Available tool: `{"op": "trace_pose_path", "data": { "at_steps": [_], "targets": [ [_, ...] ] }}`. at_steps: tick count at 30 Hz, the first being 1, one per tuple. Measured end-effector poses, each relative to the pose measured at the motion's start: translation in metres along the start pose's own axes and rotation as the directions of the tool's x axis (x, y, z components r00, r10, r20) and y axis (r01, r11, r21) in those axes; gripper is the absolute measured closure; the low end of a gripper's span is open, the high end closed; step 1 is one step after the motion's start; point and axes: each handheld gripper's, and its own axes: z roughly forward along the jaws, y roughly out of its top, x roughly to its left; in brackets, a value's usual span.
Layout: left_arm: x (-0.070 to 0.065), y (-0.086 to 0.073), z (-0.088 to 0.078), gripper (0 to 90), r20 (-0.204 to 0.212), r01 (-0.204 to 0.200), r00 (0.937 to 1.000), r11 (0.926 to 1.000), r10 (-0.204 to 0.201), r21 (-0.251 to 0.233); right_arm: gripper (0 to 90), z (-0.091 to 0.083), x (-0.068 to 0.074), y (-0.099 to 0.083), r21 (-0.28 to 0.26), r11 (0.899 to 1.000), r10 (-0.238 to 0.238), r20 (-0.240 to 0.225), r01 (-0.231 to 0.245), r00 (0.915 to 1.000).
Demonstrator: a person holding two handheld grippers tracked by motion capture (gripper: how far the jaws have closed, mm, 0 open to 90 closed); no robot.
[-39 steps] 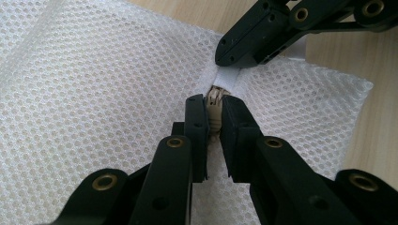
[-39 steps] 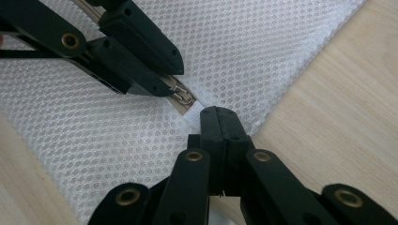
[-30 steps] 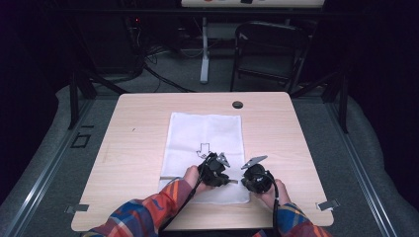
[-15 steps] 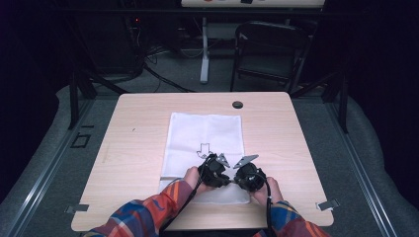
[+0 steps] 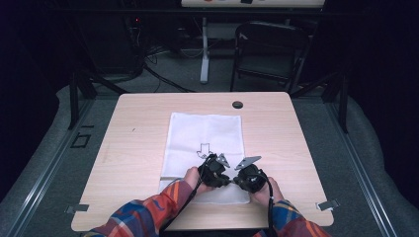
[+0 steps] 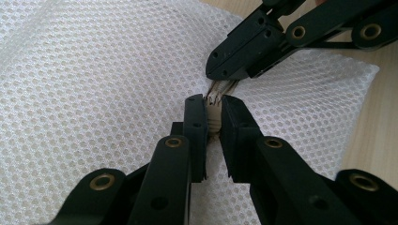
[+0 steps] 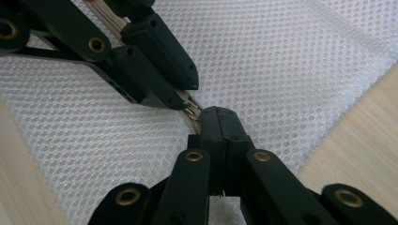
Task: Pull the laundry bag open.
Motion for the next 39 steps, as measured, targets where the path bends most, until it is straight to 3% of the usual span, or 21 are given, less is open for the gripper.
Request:
{"op": "trace_pose_path", "data": {
  "at_steps": [7, 35, 39],
  "targets": [
    [-0.001, 0.0, -0.002, 81.4, -0.017, -0.001, 0.9998, 1.0, 0.001, 0.005, 90.0, 0.0, 0.002, 0.001, 0.009, 1.0, -0.004, 0.005, 0.004, 1.0],
    [0.01, -0.013, -0.016, 81.0, 0.019, 0.029, 0.9994, 0.9996, -0.029, -0.005, 90.0, 0.0, 0.0, 0.0, 0.005, 1.0, -0.002, 0.001, 0.002, 1.0],
    [0.009, -0.012, -0.015, 81.1, 0.01, 0.024, 0.9997, 0.9997, -0.024, 0.005, 90.0, 0.0, -0.001, 0.001, 0.01, 1.0, -0.005, 0.005, 0.005, 1.0]
  ]
}}
